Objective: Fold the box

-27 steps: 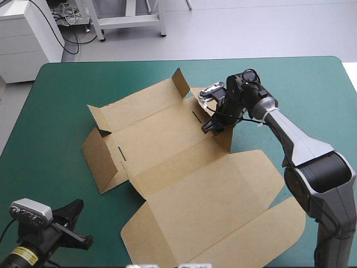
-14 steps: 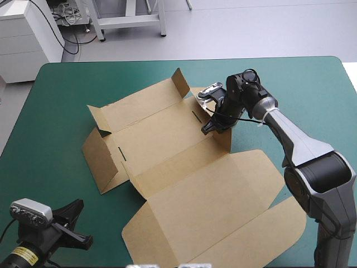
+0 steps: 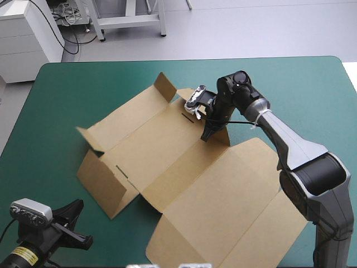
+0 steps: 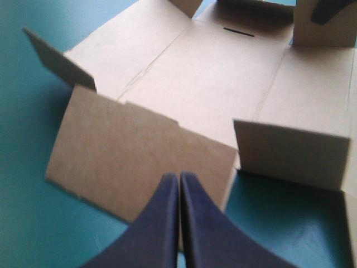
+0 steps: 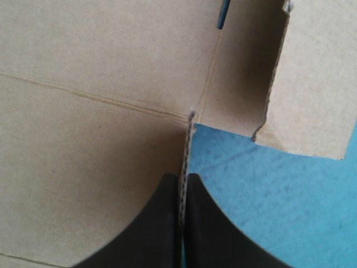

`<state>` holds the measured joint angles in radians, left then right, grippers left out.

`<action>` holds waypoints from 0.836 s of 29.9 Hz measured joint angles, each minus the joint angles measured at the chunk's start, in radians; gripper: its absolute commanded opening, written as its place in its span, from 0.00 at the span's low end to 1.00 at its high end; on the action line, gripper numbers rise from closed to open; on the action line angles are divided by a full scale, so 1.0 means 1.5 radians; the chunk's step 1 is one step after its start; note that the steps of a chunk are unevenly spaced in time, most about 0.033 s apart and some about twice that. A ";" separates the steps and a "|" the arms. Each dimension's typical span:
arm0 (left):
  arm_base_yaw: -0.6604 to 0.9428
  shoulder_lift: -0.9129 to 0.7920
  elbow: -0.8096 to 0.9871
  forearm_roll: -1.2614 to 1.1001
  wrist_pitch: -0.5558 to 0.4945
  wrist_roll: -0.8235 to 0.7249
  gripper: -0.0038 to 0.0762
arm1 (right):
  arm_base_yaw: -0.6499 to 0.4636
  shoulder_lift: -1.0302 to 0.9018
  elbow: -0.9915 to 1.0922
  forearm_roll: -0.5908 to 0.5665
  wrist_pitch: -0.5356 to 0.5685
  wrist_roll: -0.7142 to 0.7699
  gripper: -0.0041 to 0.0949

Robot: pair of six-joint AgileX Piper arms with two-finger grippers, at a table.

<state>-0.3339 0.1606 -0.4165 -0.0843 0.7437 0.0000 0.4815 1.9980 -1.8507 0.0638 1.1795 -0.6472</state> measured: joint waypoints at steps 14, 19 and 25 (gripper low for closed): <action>0.000 0.000 0.000 0.000 0.000 0.000 0.04 | 0.111 0.030 -0.079 0.015 -0.001 -0.206 0.02; 0.000 0.000 0.000 0.000 0.000 0.000 0.04 | 0.111 0.084 -0.084 -0.007 0.000 -0.206 0.02; 0.000 0.000 0.000 0.000 0.000 0.000 0.04 | 0.109 0.096 -0.094 -0.009 0.007 -0.202 0.02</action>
<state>-0.3339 0.1606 -0.4165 -0.0843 0.7437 0.0000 0.6452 2.1421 -1.9920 0.0504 1.1901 -0.9507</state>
